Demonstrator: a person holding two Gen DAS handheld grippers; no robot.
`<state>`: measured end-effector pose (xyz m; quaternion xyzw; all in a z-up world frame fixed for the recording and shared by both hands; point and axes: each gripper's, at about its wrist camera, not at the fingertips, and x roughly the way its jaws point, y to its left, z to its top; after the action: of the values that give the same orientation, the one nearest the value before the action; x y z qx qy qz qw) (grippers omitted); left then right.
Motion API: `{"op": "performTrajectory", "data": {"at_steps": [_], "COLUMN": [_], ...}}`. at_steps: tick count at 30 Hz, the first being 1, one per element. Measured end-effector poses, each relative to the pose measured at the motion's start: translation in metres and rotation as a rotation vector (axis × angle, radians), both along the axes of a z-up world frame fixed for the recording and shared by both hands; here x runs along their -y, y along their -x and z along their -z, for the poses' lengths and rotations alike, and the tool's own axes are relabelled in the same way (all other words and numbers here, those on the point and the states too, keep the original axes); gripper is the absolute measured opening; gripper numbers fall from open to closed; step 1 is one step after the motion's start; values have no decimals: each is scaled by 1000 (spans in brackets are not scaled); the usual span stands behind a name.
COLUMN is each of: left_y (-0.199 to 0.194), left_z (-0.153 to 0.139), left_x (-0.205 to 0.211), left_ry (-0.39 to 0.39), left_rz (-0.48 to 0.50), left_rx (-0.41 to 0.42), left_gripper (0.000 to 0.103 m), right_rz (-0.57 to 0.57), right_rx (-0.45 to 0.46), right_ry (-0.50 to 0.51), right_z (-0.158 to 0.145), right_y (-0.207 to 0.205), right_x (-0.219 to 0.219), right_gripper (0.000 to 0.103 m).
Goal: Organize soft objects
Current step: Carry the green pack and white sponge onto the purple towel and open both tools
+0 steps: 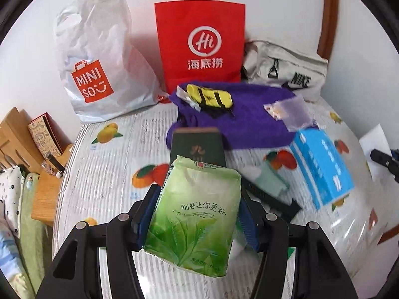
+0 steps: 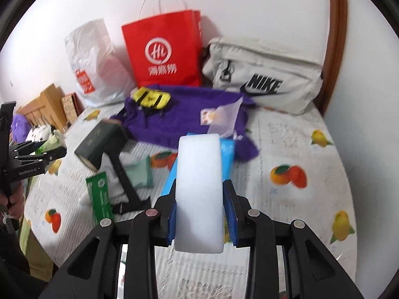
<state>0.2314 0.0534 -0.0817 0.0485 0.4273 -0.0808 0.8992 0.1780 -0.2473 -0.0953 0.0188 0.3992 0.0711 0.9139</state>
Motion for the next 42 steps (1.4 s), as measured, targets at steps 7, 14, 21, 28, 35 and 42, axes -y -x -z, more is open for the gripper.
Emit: {"op": "performTrajectory", "data": {"at_steps": [7,14,21,28,35,42], "left_y": [-47,-107,-168,-214,-235,-239], "left_z": [-10,-10,9,36,59,73], "left_x": [1,6,23,42,54,58], "left_ry": [21,56,45,100,92,91], "left_rz": [-33,-48,-30,12,12,32], "left_rx": [-11,-32,-87,-169,-217,-261], "left_gripper": [57,57,57,57,58,59], "right_rz": [-2,-2,19,21,5,0], "right_rx": [39,34,-5,-81,-159,-196], "right_ry": [-22,-28,-11,-11,6,23], "right_z": [-12,-10,7,37,67,81], "right_y": [-40,-101,-157,-205,-235,-249], "right_x": [0,-7,-9,-7,-7,-5], "right_gripper": [33,33,33,33,35,36]}}
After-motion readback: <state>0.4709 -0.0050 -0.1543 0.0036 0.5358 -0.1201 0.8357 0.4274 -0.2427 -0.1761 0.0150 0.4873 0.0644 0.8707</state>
